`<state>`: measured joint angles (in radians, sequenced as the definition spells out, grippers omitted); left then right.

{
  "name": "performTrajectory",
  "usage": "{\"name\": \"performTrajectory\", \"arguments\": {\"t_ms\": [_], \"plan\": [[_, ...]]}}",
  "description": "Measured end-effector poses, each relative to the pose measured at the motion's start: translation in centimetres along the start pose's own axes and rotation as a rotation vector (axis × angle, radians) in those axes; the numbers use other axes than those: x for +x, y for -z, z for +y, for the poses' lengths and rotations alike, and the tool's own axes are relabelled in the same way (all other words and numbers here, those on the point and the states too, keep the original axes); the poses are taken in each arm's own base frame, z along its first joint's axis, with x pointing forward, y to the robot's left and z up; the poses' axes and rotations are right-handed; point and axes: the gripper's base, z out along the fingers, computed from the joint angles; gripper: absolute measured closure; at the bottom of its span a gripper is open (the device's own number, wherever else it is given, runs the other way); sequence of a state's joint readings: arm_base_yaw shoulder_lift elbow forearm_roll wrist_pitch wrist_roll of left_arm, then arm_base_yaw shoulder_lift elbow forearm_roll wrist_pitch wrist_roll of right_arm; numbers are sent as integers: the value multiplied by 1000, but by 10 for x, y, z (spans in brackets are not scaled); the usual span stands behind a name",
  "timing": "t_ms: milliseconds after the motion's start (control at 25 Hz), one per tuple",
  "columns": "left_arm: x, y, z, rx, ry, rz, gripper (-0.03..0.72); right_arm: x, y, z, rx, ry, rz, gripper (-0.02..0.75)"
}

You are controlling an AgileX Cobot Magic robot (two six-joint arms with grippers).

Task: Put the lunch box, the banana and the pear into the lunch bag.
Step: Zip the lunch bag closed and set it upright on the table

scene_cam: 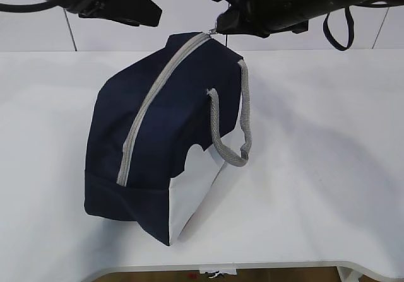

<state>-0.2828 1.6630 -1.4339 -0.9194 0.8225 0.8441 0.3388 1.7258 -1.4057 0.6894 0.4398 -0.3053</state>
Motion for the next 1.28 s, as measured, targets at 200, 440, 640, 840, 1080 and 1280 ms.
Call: {"name": "performTrajectory", "arguments": {"t_ms": [200, 440, 640, 840, 1080, 1280], "plan": [[4, -24, 12, 51, 77, 20, 297, 0, 0, 0, -4, 7, 1, 748], [14, -44, 22, 98, 157, 48, 297, 0, 0, 0, -5, 12, 1, 748], [14, -50, 24, 121, 198, 37, 297, 0, 0, 0, -5, 14, 1, 748], [8, -67, 28, 141, 190, 37, 296, 0, 0, 0, -5, 14, 0, 748], [5, -78, 27, 131, 155, 64, 297, 0, 0, 1, -6, 14, 2, 748], [8, -79, 29, 97, 158, 97, 296, 0, 0, 1, -6, 15, 2, 748]]}}
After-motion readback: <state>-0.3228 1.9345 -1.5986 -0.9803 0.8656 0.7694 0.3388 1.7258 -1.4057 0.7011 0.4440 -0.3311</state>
